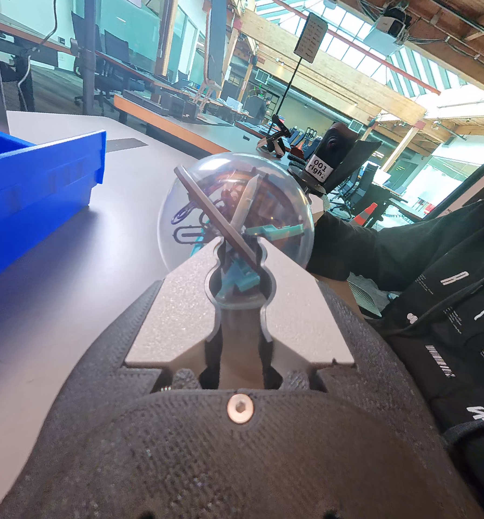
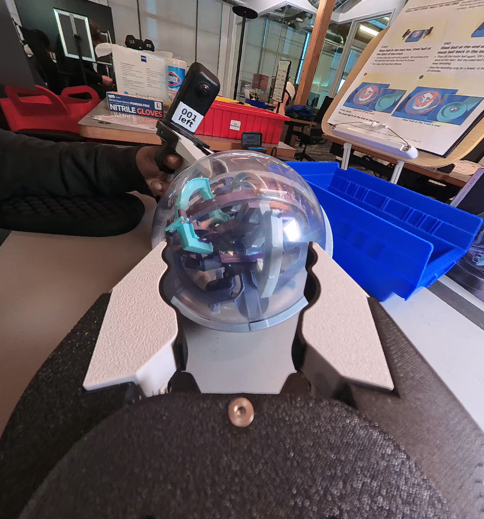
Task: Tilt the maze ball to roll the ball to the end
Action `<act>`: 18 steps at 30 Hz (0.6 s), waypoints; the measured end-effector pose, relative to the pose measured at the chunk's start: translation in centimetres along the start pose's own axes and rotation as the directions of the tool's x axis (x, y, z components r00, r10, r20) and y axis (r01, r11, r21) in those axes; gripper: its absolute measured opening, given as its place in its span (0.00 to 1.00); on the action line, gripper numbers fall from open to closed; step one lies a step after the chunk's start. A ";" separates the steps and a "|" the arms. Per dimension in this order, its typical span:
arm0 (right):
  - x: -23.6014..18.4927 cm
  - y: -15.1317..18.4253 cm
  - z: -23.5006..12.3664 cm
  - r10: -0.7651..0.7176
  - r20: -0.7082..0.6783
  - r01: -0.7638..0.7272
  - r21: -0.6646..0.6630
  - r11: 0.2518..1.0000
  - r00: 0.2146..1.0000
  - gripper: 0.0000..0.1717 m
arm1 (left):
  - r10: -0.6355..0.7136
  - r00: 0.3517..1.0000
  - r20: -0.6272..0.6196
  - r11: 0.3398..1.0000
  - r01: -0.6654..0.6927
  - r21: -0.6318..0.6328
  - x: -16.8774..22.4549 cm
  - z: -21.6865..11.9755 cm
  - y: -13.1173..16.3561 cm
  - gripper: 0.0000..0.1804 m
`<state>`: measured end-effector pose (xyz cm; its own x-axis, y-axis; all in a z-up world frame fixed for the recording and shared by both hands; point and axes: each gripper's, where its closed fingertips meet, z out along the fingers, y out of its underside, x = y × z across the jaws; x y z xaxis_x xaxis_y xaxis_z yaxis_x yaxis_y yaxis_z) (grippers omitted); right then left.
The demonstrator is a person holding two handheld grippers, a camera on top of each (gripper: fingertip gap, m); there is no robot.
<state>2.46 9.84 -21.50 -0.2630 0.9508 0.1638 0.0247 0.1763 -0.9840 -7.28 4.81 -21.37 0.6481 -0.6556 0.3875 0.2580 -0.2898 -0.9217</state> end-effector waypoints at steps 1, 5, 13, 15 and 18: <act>0.0 0.0 0.0 0.000 0.000 0.000 0.000 1.000 1.000 0.54 | 0.006 1.000 -0.008 1.000 -0.006 0.001 0.2 0.0 0.0 0.13; 0.1 0.0 0.0 0.003 -0.003 -0.003 0.000 1.000 1.000 0.55 | 0.044 0.999 0.002 0.999 -0.044 -0.009 0.5 0.2 0.0 0.17; 0.4 0.2 -0.2 0.023 0.003 -0.023 0.001 1.000 1.000 0.55 | 0.086 0.996 0.027 0.996 -0.085 -0.032 0.8 0.4 0.2 0.17; 0.4 0.3 -0.3 0.028 0.013 -0.028 -0.001 1.000 1.000 0.55 | 0.125 0.991 0.053 0.991 -0.123 -0.046 0.9 0.5 0.2 0.14; 0.4 0.8 -0.5 0.025 0.038 -0.024 -0.022 0.999 0.999 0.56 | 0.180 0.981 0.075 0.983 -0.176 -0.052 1.2 0.7 0.0 0.10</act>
<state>2.89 10.48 -22.15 -0.2993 0.9444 0.1362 0.0521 0.1587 -0.9860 -6.00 4.48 -20.93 0.7357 -0.6429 0.2129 0.1024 -0.2052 -0.9733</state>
